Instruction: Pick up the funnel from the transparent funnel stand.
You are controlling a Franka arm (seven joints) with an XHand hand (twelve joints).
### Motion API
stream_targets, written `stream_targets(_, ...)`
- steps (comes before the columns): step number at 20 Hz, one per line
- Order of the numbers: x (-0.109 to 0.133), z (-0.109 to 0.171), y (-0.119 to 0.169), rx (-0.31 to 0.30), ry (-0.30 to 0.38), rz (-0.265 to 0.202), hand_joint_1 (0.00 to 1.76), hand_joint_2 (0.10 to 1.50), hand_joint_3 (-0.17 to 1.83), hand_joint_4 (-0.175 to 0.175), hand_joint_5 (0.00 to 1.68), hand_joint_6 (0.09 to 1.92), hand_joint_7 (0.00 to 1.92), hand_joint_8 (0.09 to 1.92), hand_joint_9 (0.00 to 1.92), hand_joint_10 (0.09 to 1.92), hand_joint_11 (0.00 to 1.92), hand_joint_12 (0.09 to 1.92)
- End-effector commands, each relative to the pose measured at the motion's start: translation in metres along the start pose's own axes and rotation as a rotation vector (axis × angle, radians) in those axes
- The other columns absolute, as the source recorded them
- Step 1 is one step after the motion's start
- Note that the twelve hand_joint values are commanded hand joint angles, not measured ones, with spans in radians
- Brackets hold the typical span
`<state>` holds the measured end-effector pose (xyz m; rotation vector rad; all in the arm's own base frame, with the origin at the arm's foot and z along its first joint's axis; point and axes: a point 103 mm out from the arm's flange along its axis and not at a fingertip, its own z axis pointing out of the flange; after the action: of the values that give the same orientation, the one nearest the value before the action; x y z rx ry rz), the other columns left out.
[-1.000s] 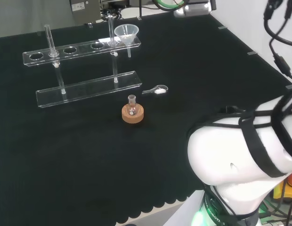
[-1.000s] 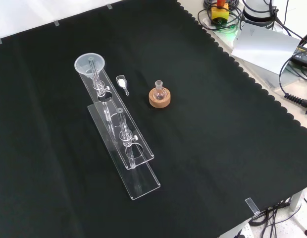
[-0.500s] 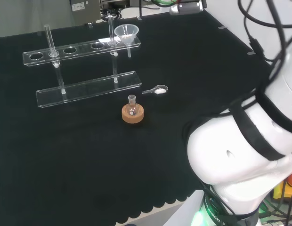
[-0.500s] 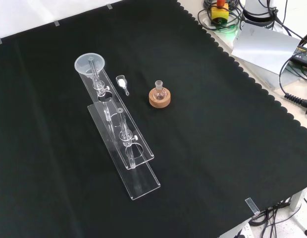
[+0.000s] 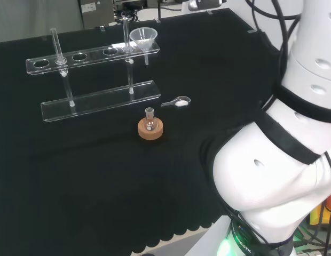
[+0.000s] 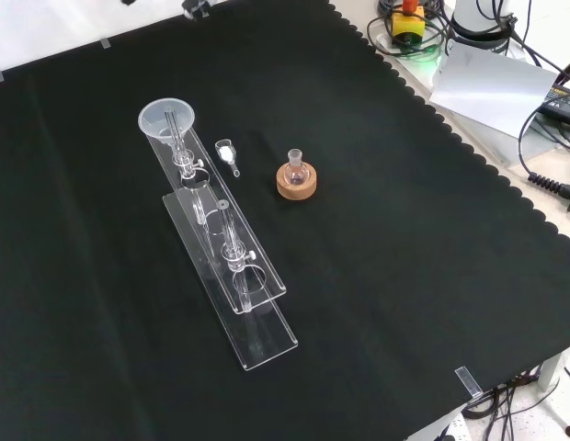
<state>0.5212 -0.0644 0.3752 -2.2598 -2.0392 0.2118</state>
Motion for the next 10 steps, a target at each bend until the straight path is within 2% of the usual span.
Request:
stream_targets(1,0.020,0.042,0.074,0.114,-0.047,-0.085,0.40,1.02,0.28,-0.031,0.26,0.09,0.03,0.56,0.22,0.70,0.01,1.44)
stream_targets(7,0.042,0.045,0.088,0.159,-0.068,-0.123,0.46,0.95,0.29,-0.023,0.23,0.09,0.00,0.57,0.20,0.72,0.00,1.46)
stream_targets(10,0.050,0.052,0.091,0.190,-0.089,-0.127,0.49,0.91,0.30,-0.025,0.22,0.09,0.00,0.59,0.21,0.73,0.02,1.47)
